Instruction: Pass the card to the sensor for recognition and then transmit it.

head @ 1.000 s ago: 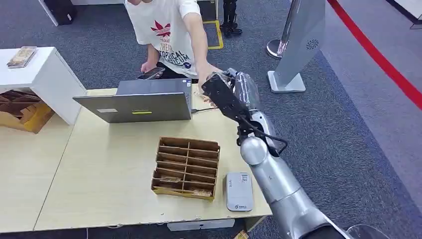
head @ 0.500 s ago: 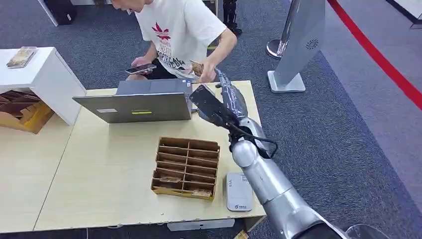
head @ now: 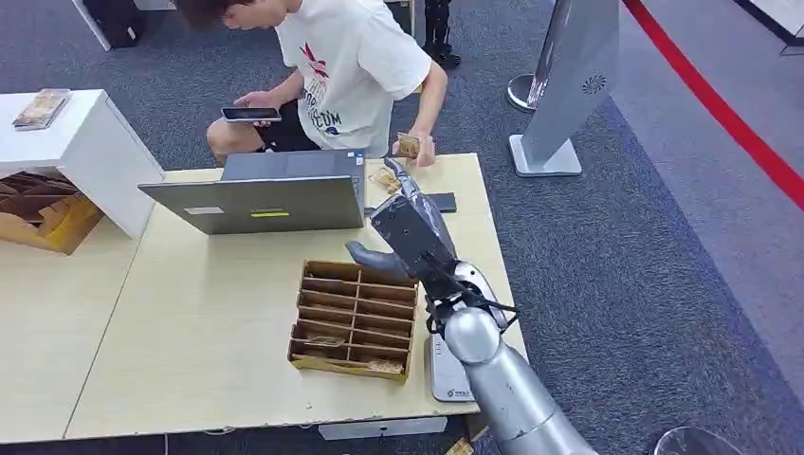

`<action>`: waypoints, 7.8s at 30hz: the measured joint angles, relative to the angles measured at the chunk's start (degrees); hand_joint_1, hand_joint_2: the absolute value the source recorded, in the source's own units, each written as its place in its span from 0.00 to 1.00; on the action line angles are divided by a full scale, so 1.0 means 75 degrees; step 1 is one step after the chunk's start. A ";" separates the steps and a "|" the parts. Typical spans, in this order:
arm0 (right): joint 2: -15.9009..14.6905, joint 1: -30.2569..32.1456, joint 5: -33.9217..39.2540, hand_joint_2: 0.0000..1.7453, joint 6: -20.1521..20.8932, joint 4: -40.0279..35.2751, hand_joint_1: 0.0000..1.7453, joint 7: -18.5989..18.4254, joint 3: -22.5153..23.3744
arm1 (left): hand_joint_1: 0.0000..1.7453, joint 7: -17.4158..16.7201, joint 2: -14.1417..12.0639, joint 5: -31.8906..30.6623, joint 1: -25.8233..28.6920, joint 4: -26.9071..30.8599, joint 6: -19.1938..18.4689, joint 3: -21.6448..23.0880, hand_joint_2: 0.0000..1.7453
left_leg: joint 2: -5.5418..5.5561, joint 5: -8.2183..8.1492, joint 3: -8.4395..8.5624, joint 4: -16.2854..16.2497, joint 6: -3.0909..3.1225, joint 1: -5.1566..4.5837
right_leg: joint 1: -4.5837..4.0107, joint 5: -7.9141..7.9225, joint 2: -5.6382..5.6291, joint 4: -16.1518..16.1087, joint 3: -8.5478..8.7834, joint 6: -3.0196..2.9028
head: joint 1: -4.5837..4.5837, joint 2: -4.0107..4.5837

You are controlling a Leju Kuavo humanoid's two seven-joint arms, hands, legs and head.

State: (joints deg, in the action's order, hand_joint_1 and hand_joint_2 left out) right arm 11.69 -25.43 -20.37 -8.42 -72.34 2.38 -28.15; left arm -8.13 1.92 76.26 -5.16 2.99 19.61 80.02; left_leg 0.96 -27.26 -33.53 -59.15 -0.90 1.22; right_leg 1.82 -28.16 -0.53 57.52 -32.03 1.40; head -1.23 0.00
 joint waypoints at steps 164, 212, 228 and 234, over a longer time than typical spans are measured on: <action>-0.1979 0.3459 -0.5082 1.00 -0.3846 -0.2417 1.00 0.0108 -0.0863 | 0.00 0.0067 0.0446 0.1475 0.0148 -0.0166 -0.0166 -0.0764 1.00 | -0.0001 -0.0010 -0.0006 0.0001 0.0004 -0.0002 | 0.0001 -0.0005 0.0000 -0.0004 -0.0004 0.0002 | -0.0006 0.0000; -0.1076 0.0791 -0.4884 1.00 -0.3506 -0.1952 1.00 0.0363 -0.0429 | 0.00 -0.0026 0.0391 0.1318 0.0124 -0.0245 -0.0216 -0.0423 1.00 | -0.0002 0.0003 -0.0003 0.0001 -0.0002 -0.0001 | 0.0000 0.0004 -0.0002 0.0001 0.0001 -0.0003 | -0.0006 0.0000; -0.0568 -0.1082 -0.5511 1.00 -0.2955 0.0353 1.00 -0.0347 -0.0088 | 0.00 -0.0178 0.0274 0.1099 0.0046 -0.0187 -0.0332 0.0105 1.00 | 0.0000 0.0010 -0.0003 0.0000 -0.0003 0.0000 | 0.0000 0.0011 -0.0002 0.0005 0.0000 -0.0003 | -0.0006 0.0000; -0.0452 -0.1194 -0.5572 1.00 -0.2908 0.0702 1.00 -0.0378 -0.0096 | 0.00 -0.0178 0.0257 0.1122 0.0033 -0.0184 -0.0341 0.0111 1.00 | 0.0001 0.0011 -0.0002 0.0000 -0.0003 0.0000 | 0.0000 0.0011 -0.0001 0.0005 0.0000 -0.0003 | -0.0003 0.0000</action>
State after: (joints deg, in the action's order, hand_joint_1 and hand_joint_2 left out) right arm 8.31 -34.38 -62.16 -30.23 -67.08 -0.46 -28.87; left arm -9.46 3.85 84.67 -4.91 1.62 17.05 80.85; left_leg 0.96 -27.18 -33.54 -59.15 -0.92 1.22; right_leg 1.83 -28.08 -0.54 57.55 -32.03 1.37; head -1.25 0.00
